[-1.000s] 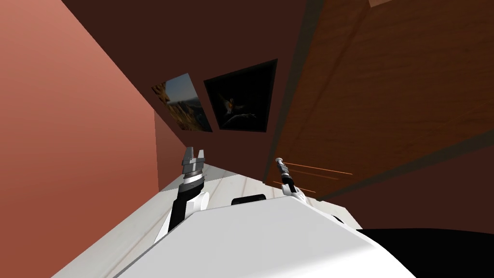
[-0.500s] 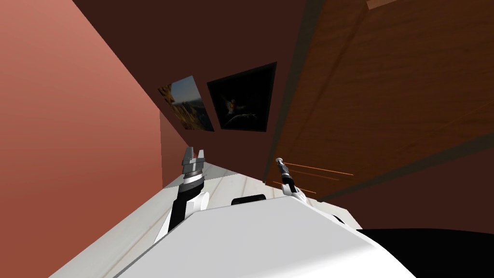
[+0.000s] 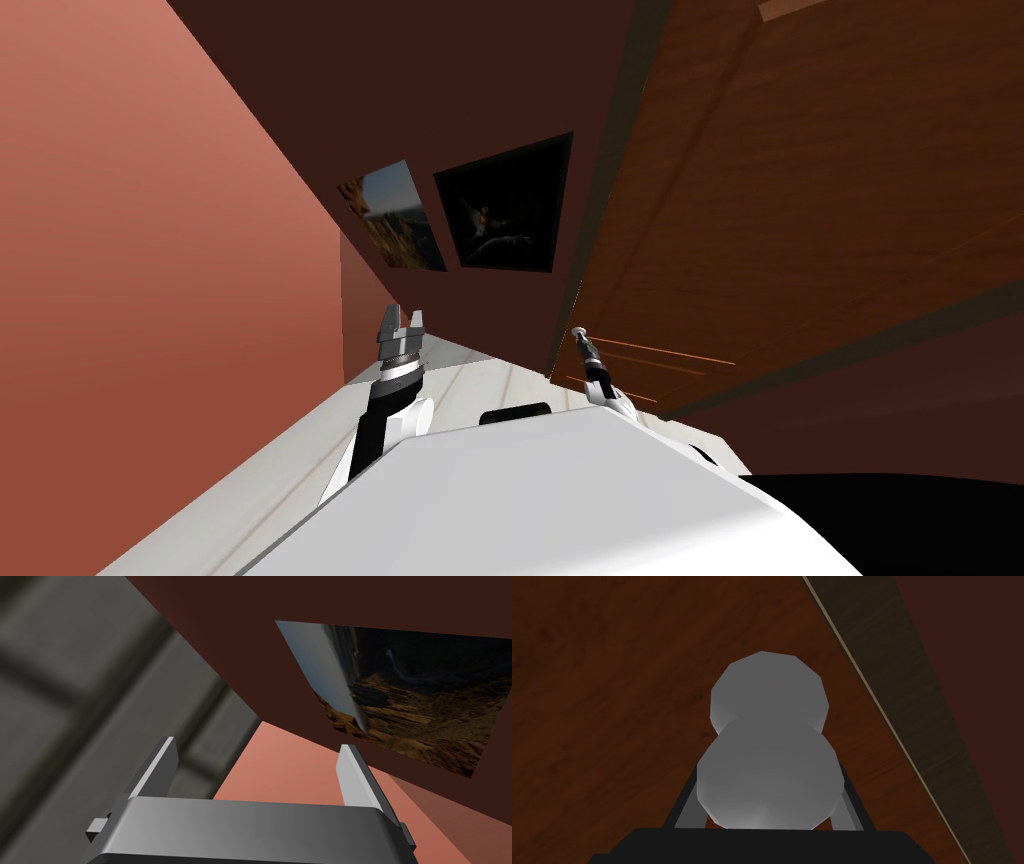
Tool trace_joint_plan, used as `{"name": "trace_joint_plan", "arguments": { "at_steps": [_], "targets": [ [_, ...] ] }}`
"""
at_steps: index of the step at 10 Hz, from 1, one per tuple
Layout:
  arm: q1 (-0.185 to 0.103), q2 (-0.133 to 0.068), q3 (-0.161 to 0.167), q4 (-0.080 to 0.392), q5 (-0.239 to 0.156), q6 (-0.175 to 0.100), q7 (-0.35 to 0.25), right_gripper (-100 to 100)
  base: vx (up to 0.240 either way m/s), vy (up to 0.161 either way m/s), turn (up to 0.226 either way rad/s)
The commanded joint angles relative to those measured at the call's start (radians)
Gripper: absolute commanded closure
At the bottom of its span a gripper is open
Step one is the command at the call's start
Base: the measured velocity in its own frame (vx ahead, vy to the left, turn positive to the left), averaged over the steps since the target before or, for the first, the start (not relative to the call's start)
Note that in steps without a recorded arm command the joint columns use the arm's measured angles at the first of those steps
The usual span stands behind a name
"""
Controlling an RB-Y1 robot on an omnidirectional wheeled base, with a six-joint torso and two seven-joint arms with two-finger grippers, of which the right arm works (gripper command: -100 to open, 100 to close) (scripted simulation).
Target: Pull the door open
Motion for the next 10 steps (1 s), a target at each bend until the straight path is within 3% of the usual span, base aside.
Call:
{"name": "trace_joint_plan", "arguments": {
  "at_steps": [1, 10],
  "targets": [
    [0.0, 0.005, 0.009, 0.008, -0.013, -0.003, -0.05, 100, -0.035, -0.014, 0.052],
    [0.001, -0.003, 0.028, 0.014, -0.064, -0.006, -0.251, 100, -0.029, -0.009, 0.039]
  ]
}}
